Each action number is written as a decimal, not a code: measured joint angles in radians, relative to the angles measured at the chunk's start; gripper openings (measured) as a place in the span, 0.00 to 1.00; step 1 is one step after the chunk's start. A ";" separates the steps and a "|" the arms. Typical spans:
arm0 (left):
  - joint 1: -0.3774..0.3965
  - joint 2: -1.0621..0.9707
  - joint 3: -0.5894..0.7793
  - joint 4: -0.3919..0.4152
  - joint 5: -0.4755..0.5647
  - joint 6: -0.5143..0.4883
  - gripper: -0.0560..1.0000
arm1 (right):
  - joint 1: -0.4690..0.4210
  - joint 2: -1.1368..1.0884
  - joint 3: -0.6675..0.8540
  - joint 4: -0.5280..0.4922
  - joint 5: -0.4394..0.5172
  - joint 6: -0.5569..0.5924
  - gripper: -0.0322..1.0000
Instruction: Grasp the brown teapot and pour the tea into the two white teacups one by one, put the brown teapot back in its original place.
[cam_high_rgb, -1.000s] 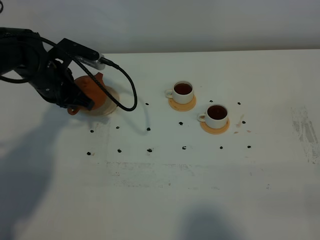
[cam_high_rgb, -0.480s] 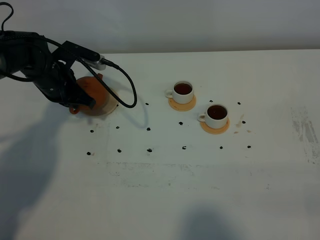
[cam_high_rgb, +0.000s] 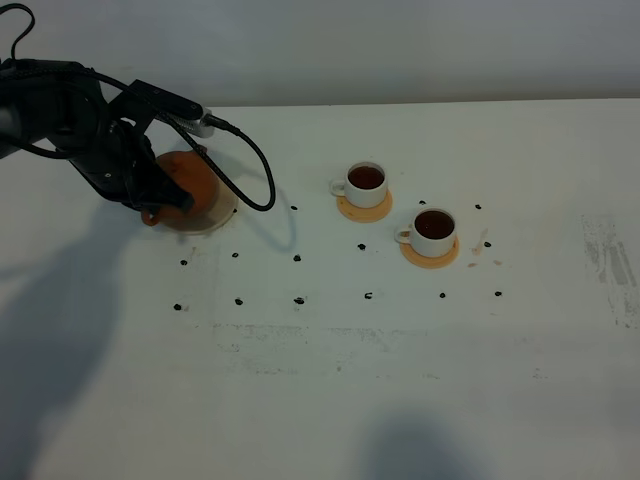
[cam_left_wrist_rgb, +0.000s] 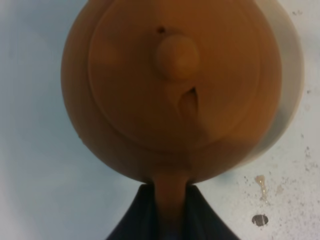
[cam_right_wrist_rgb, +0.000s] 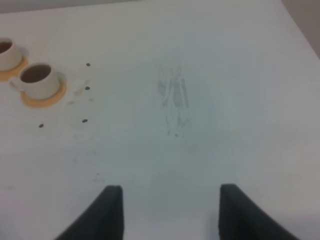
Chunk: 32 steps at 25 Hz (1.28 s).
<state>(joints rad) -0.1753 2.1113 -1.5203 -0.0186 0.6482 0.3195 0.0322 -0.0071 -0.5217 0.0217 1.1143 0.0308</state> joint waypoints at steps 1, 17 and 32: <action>0.000 0.000 0.000 0.000 0.005 0.000 0.13 | 0.000 0.000 0.000 0.000 0.000 0.000 0.44; 0.000 0.003 0.000 -0.002 0.012 0.001 0.13 | 0.000 0.000 0.000 0.000 0.000 0.000 0.44; 0.000 0.003 0.000 -0.030 0.026 0.001 0.13 | 0.000 0.000 0.000 0.000 0.000 0.000 0.44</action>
<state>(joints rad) -0.1753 2.1139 -1.5202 -0.0482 0.6742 0.3204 0.0322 -0.0071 -0.5217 0.0217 1.1143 0.0308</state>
